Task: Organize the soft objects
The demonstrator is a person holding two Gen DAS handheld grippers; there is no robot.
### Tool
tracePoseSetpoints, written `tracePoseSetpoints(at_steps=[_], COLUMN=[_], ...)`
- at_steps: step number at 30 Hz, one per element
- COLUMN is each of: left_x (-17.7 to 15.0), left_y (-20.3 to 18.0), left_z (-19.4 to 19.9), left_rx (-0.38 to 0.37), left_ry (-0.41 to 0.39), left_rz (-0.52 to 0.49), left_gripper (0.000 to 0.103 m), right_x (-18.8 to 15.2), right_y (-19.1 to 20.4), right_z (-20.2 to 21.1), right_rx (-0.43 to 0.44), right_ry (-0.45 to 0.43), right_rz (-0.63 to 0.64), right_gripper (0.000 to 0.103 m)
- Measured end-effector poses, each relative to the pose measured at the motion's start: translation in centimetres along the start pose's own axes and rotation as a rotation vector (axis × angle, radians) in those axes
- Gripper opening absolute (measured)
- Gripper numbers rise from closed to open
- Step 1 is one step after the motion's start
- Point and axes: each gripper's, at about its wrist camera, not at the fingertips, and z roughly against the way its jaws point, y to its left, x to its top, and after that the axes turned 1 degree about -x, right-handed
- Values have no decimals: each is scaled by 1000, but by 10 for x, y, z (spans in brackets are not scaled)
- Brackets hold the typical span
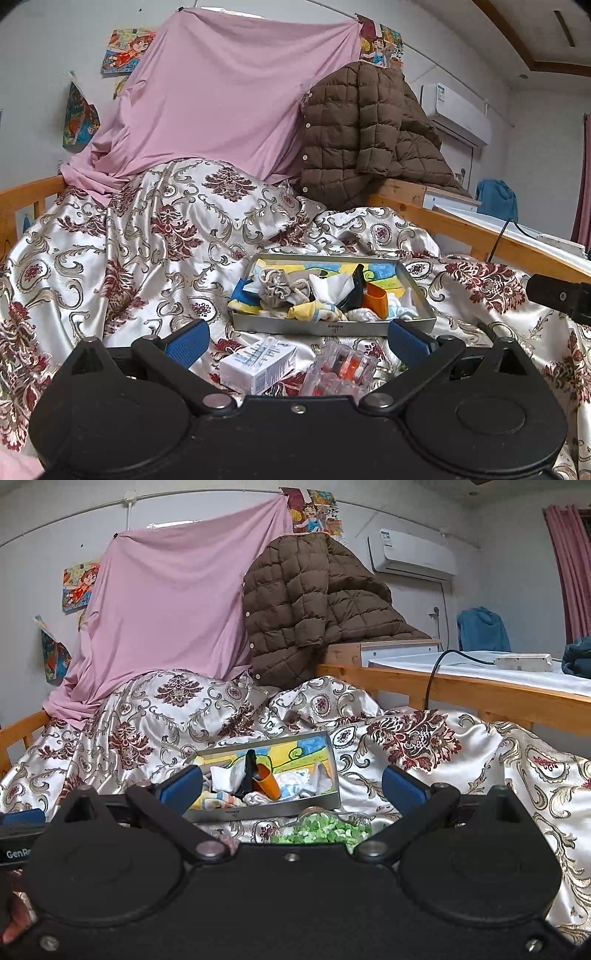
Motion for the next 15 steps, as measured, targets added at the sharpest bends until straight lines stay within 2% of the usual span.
tracePoseSetpoints(at_steps=[9, 15], left_x=[-4, -1], left_y=[-5, -4], left_z=[10, 28], left_rx=[7, 11], left_ry=[4, -32], left_rz=[-2, 22], left_gripper=[102, 102], right_x=[-12, -10], right_y=[9, 14], right_z=[24, 42], right_rx=[7, 8], right_ry=[-13, -30], right_rz=[45, 56], right_gripper=[102, 102])
